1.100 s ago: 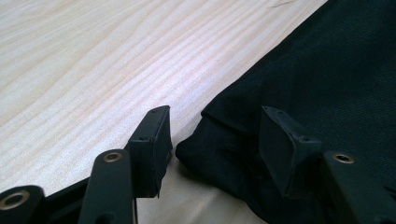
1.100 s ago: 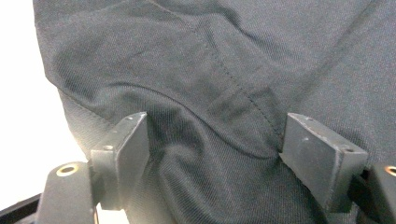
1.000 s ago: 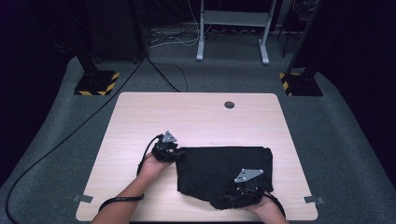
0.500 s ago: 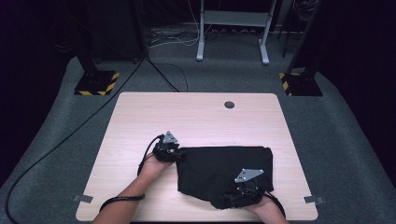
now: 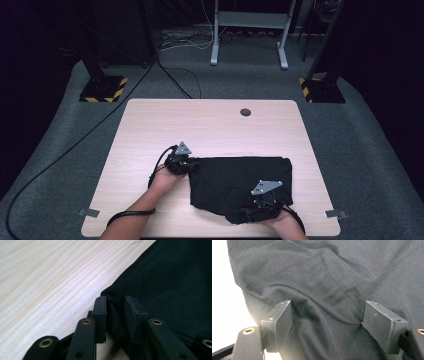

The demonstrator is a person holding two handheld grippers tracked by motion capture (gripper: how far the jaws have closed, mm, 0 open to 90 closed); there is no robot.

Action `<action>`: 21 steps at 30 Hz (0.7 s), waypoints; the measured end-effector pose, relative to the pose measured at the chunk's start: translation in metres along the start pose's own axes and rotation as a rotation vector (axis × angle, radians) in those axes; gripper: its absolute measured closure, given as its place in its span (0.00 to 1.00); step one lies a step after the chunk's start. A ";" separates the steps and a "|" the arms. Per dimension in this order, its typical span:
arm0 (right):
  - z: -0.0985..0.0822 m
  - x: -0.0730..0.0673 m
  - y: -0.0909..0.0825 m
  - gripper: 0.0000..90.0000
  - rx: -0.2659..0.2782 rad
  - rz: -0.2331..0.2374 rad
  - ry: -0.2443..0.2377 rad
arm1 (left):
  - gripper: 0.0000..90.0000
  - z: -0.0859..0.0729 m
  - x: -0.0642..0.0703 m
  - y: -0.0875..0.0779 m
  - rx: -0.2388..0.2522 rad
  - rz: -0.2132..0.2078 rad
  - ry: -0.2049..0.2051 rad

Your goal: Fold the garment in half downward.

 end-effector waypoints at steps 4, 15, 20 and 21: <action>0.007 0.000 -0.005 0.28 0.036 -0.014 0.011 | 0.83 0.000 0.001 0.000 0.003 -0.002 0.004; 0.034 -0.011 -0.008 0.28 0.133 -0.011 0.005 | 0.87 0.001 0.004 -0.001 -0.008 0.003 0.009; 0.043 -0.015 -0.003 0.28 0.149 -0.007 -0.001 | 0.88 0.001 0.004 -0.001 -0.018 0.009 0.019; 0.045 -0.016 -0.002 0.28 0.154 -0.003 0.000 | 0.88 0.001 0.004 -0.001 -0.020 0.009 0.021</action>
Point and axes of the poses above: each handheld gripper's, and its own axes: y roughly forward along the jaws, z roughly out of its top, x roughly to its right, the point moved 10 cm from there along y, roughly forward along the jaws, and after that the axes turned 13 degrees about z, right-handed, at the moved point
